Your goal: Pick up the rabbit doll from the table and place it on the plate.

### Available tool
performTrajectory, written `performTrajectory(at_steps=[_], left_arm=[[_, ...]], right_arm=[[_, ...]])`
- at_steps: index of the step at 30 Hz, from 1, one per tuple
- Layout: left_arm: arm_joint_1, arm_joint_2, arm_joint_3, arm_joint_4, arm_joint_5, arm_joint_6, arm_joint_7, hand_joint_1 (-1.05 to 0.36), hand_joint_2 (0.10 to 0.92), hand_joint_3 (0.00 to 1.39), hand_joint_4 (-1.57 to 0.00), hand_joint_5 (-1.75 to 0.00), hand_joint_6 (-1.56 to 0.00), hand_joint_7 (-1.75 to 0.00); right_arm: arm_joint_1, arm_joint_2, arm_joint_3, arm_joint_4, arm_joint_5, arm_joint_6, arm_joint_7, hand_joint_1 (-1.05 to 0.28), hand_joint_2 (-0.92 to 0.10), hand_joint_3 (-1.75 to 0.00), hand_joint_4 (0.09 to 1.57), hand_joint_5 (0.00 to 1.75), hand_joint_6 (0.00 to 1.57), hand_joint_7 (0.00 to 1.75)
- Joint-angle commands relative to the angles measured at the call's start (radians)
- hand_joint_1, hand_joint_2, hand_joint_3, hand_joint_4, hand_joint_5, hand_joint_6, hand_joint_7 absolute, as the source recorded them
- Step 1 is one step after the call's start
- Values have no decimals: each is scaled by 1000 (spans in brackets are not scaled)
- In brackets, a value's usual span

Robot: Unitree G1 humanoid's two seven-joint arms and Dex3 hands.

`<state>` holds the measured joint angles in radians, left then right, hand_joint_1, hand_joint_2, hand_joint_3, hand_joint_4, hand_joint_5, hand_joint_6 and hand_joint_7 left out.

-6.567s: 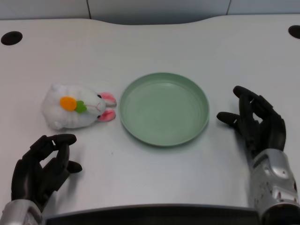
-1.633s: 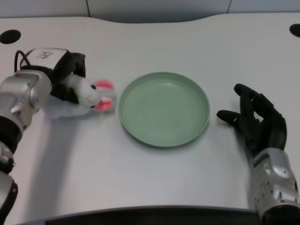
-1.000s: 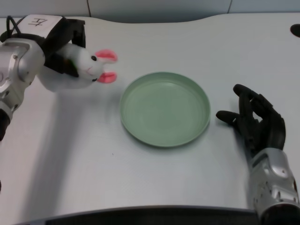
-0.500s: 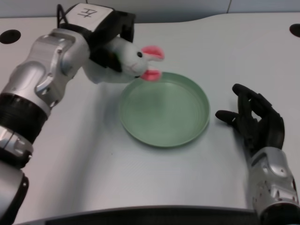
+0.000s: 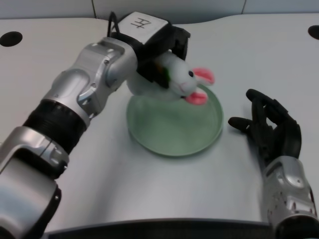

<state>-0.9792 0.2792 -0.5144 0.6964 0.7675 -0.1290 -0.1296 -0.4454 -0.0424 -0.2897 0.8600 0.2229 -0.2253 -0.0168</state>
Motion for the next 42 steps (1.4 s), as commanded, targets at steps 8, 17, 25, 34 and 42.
performTrajectory(at_steps=[8,17,25,34,42], left_arm=[[-32,-71,-28,111,6,17,33,-171,911,30,-888,-1746,-656,-1742],[-36,-77,-35,130,2,18,-1,-293,833,3,-749,-1746,-630,-1379],[-49,-50,-26,140,-44,-43,-116,-706,873,7,-372,-1114,-489,-566],[-55,-2,-22,89,-71,-82,-213,-1045,921,120,0,-7,-35,-20],[-47,38,29,38,-116,-67,-247,-1046,921,141,1,1,-29,-19]], right_arm=[[8,14,0,-8,5,0,1,-318,-921,-285,731,1026,743,423],[12,13,-1,-9,9,-8,17,-317,-921,-283,721,1019,734,420],[15,15,0,-22,4,4,5,-328,-921,-266,736,1034,733,423],[12,16,-2,-28,8,15,1,-309,-921,-286,725,1040,725,428],[9,14,-2,-21,6,16,-2,-318,-921,-278,715,1026,718,427]])
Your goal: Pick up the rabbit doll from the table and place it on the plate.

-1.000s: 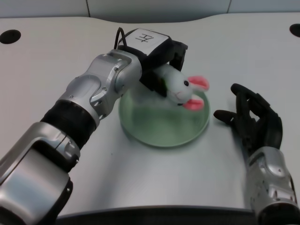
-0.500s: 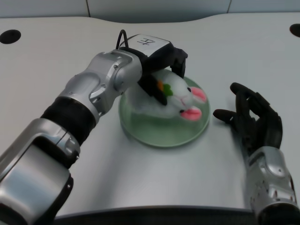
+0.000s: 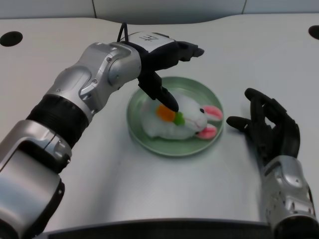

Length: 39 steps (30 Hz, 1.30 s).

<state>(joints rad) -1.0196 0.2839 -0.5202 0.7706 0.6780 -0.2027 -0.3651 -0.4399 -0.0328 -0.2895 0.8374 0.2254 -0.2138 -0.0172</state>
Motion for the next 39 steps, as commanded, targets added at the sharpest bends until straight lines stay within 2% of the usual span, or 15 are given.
performTrajectory(at_steps=[1,6,10,13,14,15,17,18,21,24,30,33,35,36,39], left_arm=[[-4,44,45,-49,-32,10,-13,-1036,921,139,0,0,-34,-22],[31,115,106,-91,-72,38,-42,-998,921,129,-13,-8,-55,-33],[86,172,174,-113,-143,56,-76,-1000,921,129,-1,-1,-51,-28],[119,191,207,-131,-182,61,-81,-991,921,116,-16,-8,-60,-30],[147,203,229,-135,-204,42,-66,-983,921,111,-29,-15,-67,-33],[182,214,260,-135,-239,12,-51,-968,921,106,-52,-27,-81,-38],[234,228,305,-136,-292,-28,-36,-934,921,111,-88,-47,-98,-42],[267,219,340,-142,-338,-39,-30,-914,921,125,-103,-56,-108,-45],[345,187,427,-160,-463,-59,-23,-834,921,277,-158,-91,-149,-47],[424,147,504,-227,-584,0,-28,-821,921,419,-183,-120,-172,-43],[601,75,601,-401,-728,93,6,-709,921,464,-349,-216,-273,-68],[684,37,633,-488,-794,151,17,-681,921,479,-407,-252,-321,-79],[752,8,651,-547,-854,185,3,-655,921,499,-430,-273,-333,-77],[785,-5,658,-574,-880,201,-4,-652,921,511,-438,-287,-331,-70],[865,-30,674,-645,-938,260,-7,-662,921,522,-447,-312,-330,-59]], right_arm=[[4,4,-3,3,3,1,-1,-317,-921,-276,719,1026,721,428],[3,4,-5,5,6,0,3,-315,-921,-271,730,1027,733,435],[4,3,2,-3,-4,7,-6,-320,-921,-284,724,1020,719,429],[2,2,3,-3,-6,11,-10,-318,-921,-292,719,1013,711,426],[-1,3,0,-3,0,17,-10,-316,-921,-291,724,1015,715,428],[-3,2,0,-1,-1,20,-13,-313,-921,-289,735,1020,723,432],[-6,0,3,2,-8,22,-21,-311,-921,-288,732,1013,722,430],[-7,-2,5,3,-12,21,-23,-310,-921,-289,727,1010,720,428],[-8,-3,4,9,-7,12,-12,-297,-921,-299,723,1014,719,430],[-11,-4,5,16,-9,12,-15,-304,-921,-293,714,1018,724,436],[-3,3,9,-1,-11,16,-22,-315,-921,-288,732,1026,717,436],[0,4,9,-10,-12,25,-28,-315,-921,-294,726,1023,722,439],[3,2,11,-7,-14,11,-18,-315,-921,-297,722,1024,720,438],[4,2,10,-6,-12,9,-15,-316,-921,-297,719,1025,715,436],[6,0,11,-14,-13,23,-20,-323,-921,-284,708,1022,708,434]])
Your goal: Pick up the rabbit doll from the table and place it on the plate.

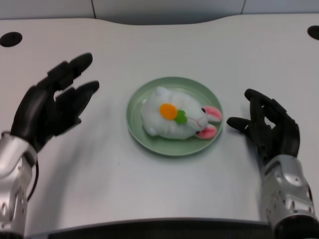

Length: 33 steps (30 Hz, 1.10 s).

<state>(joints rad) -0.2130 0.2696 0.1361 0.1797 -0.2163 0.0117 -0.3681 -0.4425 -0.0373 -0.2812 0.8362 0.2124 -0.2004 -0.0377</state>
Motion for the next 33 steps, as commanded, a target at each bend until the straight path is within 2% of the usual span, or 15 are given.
performTrajectory(at_steps=[1,5,6,9,12,15,19,25,28,32,33], left_arm=[[86,-28,28,-83,-74,75,1,-666,921,522,-450,-318,-332,-57],[160,-69,63,-183,-152,185,47,-664,921,523,-455,-365,-375,-60],[173,-76,68,-200,-162,202,57,-629,921,572,-405,-513,-396,-47],[234,-111,81,-231,-179,229,92,-576,921,625,-325,-803,-443,-32],[276,-138,91,-231,-188,231,112,-552,921,632,-321,-899,-483,-42],[298,-171,99,-227,-189,246,154,-529,921,664,-330,-1042,-542,-60],[318,-198,100,-221,-191,245,170,-515,921,666,-324,-1104,-535,-50],[325,-209,100,-198,-179,232,172,-517,921,643,-329,-1142,-554,-52],[326,-210,99,-191,-174,228,172,-513,921,638,-318,-1137,-560,-53],[320,-211,103,-168,-181,206,159,-512,921,628,-332,-1136,-565,-52],[318,-212,105,-169,-185,207,160,-508,921,625,-339,-1137,-579,-58]], right_arm=[[11,6,3,-20,0,14,-2,-323,-921,-282,708,1022,708,434],[16,8,6,-34,-4,21,-6,-311,-921,-292,712,1028,715,441],[17,8,6,-35,-4,19,-5,-312,-921,-292,710,1029,711,440],[20,6,4,-31,-3,10,9,-314,-921,-293,696,1025,704,439],[24,6,5,-40,-5,17,4,-320,-921,-292,692,1023,701,440],[25,5,4,-43,-4,17,9,-313,-921,-300,699,1022,706,443],[29,4,-2,-45,4,9,22,-313,-921,-295,702,1021,714,451],[36,4,1,-63,-7,19,12,-314,-921,-301,698,1025,709,456],[34,3,-2,-62,-3,27,13,-316,-921,-297,701,1029,711,460],[32,0,-4,-49,-3,12,26,-313,-921,-301,691,1023,695,454],[31,-1,-3,-46,-5,11,25,-308,-921,-309,693,1023,698,456]])
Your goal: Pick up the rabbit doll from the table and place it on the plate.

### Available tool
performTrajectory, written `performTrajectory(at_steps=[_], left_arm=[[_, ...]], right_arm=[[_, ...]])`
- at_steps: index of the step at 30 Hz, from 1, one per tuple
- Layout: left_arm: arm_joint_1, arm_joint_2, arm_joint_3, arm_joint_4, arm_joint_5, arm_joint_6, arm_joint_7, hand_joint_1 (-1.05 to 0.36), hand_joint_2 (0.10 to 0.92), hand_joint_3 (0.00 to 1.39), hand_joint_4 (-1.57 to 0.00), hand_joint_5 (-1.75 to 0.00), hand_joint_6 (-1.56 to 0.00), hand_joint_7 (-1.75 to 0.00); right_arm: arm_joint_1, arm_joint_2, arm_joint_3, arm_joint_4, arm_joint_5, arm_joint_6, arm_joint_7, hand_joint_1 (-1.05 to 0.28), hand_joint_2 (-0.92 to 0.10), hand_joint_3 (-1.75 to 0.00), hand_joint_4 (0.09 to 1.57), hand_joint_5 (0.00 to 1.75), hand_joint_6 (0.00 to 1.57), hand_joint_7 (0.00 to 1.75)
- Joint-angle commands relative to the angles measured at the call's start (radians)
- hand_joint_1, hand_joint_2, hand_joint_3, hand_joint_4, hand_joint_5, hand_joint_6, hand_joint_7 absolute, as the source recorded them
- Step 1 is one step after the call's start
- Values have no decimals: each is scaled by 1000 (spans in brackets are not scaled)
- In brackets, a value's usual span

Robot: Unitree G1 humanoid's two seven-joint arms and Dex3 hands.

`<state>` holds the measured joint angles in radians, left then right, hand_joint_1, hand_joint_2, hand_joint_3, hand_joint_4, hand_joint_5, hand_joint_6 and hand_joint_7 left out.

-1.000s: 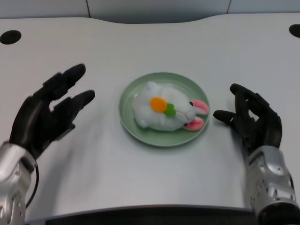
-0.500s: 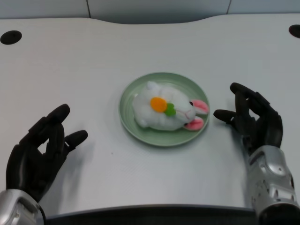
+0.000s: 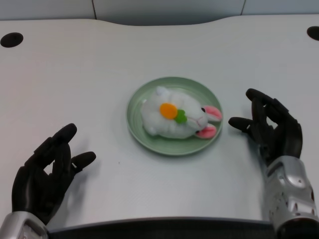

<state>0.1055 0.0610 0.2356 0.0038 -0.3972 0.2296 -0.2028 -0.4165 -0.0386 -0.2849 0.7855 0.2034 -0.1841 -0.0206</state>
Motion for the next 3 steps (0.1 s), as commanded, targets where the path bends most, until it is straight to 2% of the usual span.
performTrajectory(at_steps=[1,3], left_arm=[[-2,-4,6,7,-6,-11,-5,-507,921,624,-343,-1138,-583,-59],[-10,-5,6,13,0,-20,1,-509,921,617,-333,-1125,-584,-58]], right_arm=[[4,-1,1,6,2,-7,7,-308,-921,-311,692,1022,700,458],[0,-4,2,11,0,-7,6,-310,-921,-314,690,1016,691,456]])
